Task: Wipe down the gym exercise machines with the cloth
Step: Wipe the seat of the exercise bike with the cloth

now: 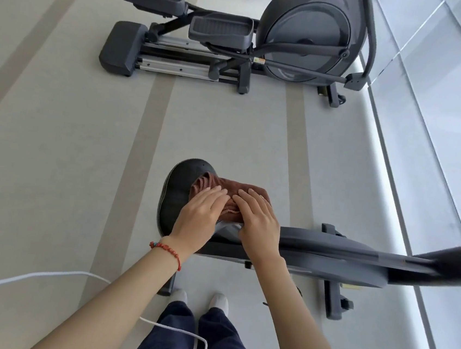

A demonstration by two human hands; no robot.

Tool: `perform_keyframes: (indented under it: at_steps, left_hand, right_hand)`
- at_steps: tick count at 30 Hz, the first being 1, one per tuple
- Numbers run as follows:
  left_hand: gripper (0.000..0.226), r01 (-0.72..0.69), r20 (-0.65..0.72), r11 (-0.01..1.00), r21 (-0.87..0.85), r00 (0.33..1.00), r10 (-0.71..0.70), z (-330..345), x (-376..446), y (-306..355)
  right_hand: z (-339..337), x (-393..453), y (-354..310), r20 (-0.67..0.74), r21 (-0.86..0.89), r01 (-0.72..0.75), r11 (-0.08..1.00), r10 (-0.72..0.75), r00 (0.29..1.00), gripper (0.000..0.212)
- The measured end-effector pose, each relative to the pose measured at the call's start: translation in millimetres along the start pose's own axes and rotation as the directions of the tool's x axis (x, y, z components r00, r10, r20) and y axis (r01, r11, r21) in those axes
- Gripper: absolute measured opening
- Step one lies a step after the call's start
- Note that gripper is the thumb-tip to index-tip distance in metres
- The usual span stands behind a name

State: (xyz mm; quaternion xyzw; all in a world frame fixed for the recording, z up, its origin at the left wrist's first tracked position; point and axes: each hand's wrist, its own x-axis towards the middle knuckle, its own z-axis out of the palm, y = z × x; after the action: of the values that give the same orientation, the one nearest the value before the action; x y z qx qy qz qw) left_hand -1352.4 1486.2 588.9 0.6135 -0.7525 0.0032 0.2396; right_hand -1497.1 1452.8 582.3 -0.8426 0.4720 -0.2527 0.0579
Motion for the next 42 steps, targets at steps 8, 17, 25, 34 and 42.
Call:
perform_keyframes:
  at_steps: [8, 17, 25, 34, 42]
  left_hand:
    - [0.048, -0.029, 0.045, 0.999, -0.031, 0.999, 0.03, 17.0, 18.2, 37.5]
    - [0.037, -0.133, 0.037, 0.991, -0.026, 0.99, 0.134, 20.0, 14.7, 42.2]
    - [0.038, -0.178, 0.013, 0.984, 0.006, 0.984, 0.178, 14.1, 10.2, 32.1]
    - [0.037, -0.186, 0.008, 0.982, 0.026, 0.983, 0.186, 3.6, -3.8, 11.6]
    - [0.019, -0.195, -0.04, 0.978, 0.076, 0.979, 0.198, -10.0, -17.9, -15.8]
  right_hand:
    - [-26.0, -17.0, 26.8, 0.001, 0.006, -0.137, 0.991, 0.137, 0.991, 0.051]
    - [-25.0, -33.1, 32.0, -0.034, 0.003, -0.174, 0.985, 0.174, 0.984, 0.053]
    - [-18.2, -32.3, 20.7, -0.059, 0.007, -0.174, 0.985, 0.174, 0.983, 0.057]
    - [-13.4, -26.5, -2.2, -0.069, -0.036, -0.113, 0.993, 0.111, 0.991, 0.056]
    - [2.1, -17.8, -29.4, -0.036, -0.028, -0.047, 0.999, 0.046, 0.998, 0.046]
